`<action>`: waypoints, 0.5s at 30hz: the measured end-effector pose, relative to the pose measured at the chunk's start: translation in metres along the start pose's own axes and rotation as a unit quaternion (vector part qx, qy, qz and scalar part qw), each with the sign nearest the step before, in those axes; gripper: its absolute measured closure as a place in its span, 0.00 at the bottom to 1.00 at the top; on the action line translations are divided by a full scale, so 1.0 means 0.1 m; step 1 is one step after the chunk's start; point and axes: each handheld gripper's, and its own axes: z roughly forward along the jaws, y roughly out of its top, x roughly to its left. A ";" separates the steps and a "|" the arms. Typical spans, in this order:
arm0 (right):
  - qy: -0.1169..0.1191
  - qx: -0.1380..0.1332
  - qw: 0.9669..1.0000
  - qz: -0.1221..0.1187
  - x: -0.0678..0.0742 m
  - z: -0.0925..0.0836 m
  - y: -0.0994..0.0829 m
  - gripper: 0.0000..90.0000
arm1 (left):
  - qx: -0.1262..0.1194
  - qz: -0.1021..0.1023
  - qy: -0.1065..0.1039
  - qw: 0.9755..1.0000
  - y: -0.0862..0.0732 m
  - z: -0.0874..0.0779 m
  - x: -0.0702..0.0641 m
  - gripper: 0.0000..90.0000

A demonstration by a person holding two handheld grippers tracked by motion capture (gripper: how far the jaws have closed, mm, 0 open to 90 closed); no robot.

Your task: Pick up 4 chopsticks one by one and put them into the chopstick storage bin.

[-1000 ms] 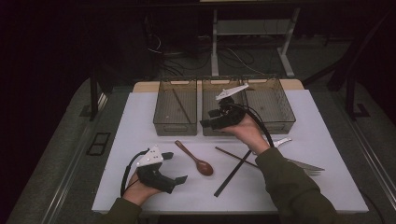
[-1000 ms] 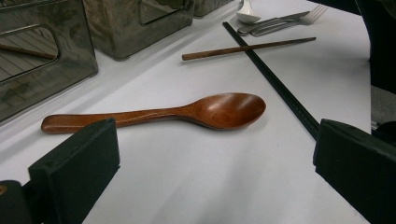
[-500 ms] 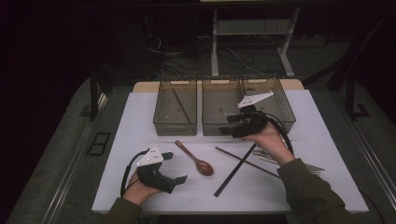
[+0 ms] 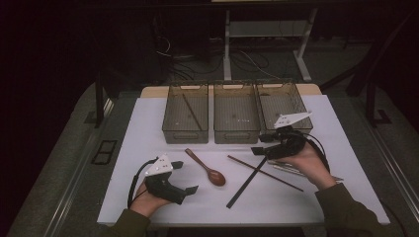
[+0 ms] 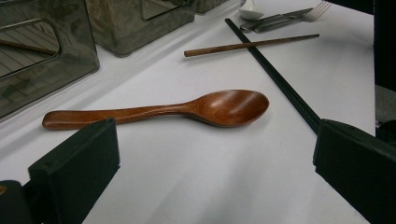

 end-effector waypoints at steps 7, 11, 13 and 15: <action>-0.006 0.030 1.000 0.002 -0.02 -0.09 -0.20 0.44 | 0.000 0.001 0.001 1.000 0.00 -0.01 -0.01 0.00; -0.006 0.045 0.999 0.002 -0.01 -0.15 -0.28 0.46 | 0.000 0.002 0.001 1.000 0.00 -0.01 -0.01 0.00; -0.006 0.052 0.999 0.000 -0.01 -0.16 -0.31 0.47 | 0.000 0.002 0.001 1.000 0.00 -0.01 -0.01 0.00; -0.004 0.065 0.998 0.004 -0.01 -0.18 -0.34 0.48 | 0.000 0.003 0.001 1.000 0.00 -0.01 -0.01 0.00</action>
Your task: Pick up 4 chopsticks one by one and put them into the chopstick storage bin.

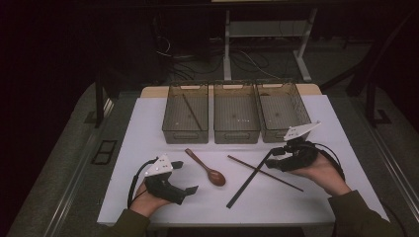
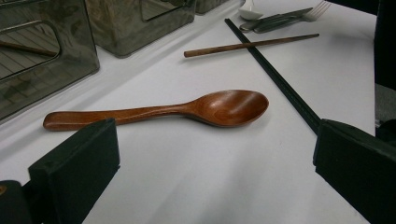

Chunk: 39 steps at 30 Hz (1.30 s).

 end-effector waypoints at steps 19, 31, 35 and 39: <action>-0.026 0.174 0.982 -0.073 0.05 0.08 -0.14 0.70 | 0.001 0.001 -0.001 1.000 0.00 0.00 0.00 0.00; -0.033 0.237 0.967 -0.092 0.07 0.22 -0.16 0.81 | 0.005 0.002 0.000 1.000 0.00 0.01 0.00 0.00; -0.041 0.253 0.962 -0.099 0.06 0.28 -0.16 0.84 | 0.005 0.003 0.000 1.000 0.00 0.01 -0.01 0.00; -0.042 0.263 0.959 -0.101 0.06 0.31 -0.16 0.86 | 0.005 0.003 0.000 1.000 0.00 0.01 -0.01 0.00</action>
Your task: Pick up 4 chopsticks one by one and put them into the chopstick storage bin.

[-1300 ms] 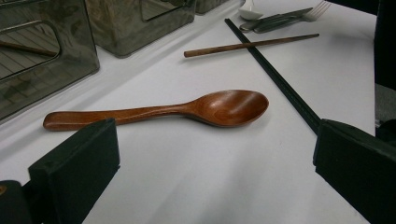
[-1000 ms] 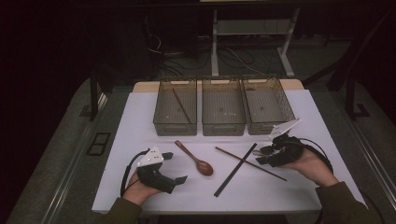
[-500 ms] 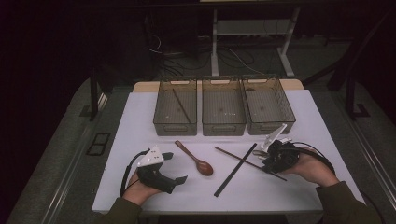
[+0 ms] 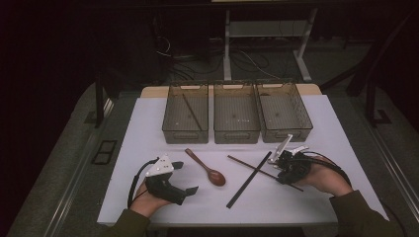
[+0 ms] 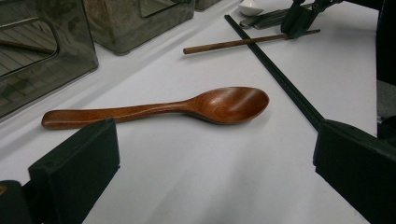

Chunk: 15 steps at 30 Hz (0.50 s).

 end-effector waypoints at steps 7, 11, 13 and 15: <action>-0.006 0.015 1.000 -0.009 0.04 0.02 0.04 0.91 | 0.000 0.000 0.000 1.000 0.00 0.00 0.00 0.00; -0.008 0.020 1.000 -0.013 0.06 0.02 0.06 0.93 | 0.001 0.000 0.000 1.000 0.00 0.00 0.00 0.00; -0.010 0.021 1.000 -0.014 0.07 0.02 0.07 0.94 | 0.000 0.000 0.001 1.000 0.00 0.00 0.00 0.00; -0.010 0.022 1.000 -0.013 0.07 0.02 0.07 0.94 | 0.000 -0.001 0.001 1.000 0.00 0.00 0.00 0.00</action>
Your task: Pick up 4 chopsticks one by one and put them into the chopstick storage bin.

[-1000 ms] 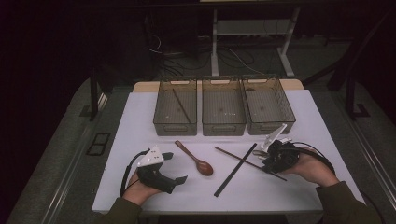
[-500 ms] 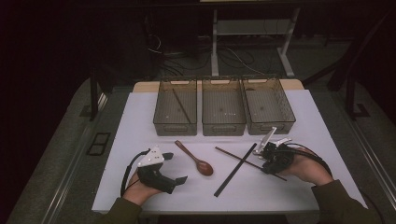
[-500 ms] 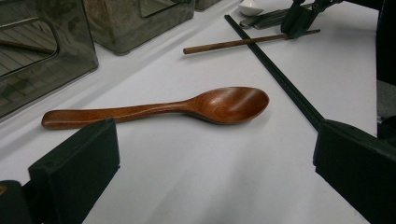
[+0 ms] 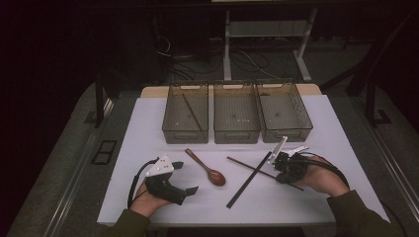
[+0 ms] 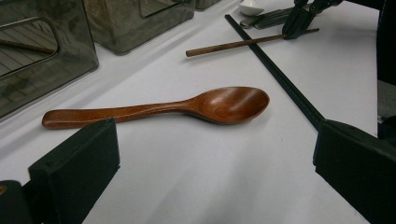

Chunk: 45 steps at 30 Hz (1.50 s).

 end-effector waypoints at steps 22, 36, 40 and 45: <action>0.017 -0.139 0.987 0.075 -0.13 -0.22 -0.09 0.94 | -0.002 -0.002 -0.001 1.000 0.00 0.00 0.01 0.00; 0.023 -0.253 0.960 0.114 -0.18 -0.28 -0.08 0.94 | -0.007 -0.006 -0.004 1.000 -0.01 0.03 0.01 0.00; 0.032 -0.273 0.953 0.123 -0.20 -0.29 -0.08 0.94 | -0.006 -0.006 -0.003 1.000 -0.01 0.04 0.01 0.00; 0.033 -0.290 0.947 0.130 -0.21 -0.30 -0.07 0.94 | -0.005 -0.005 -0.003 1.000 -0.01 0.04 0.01 0.00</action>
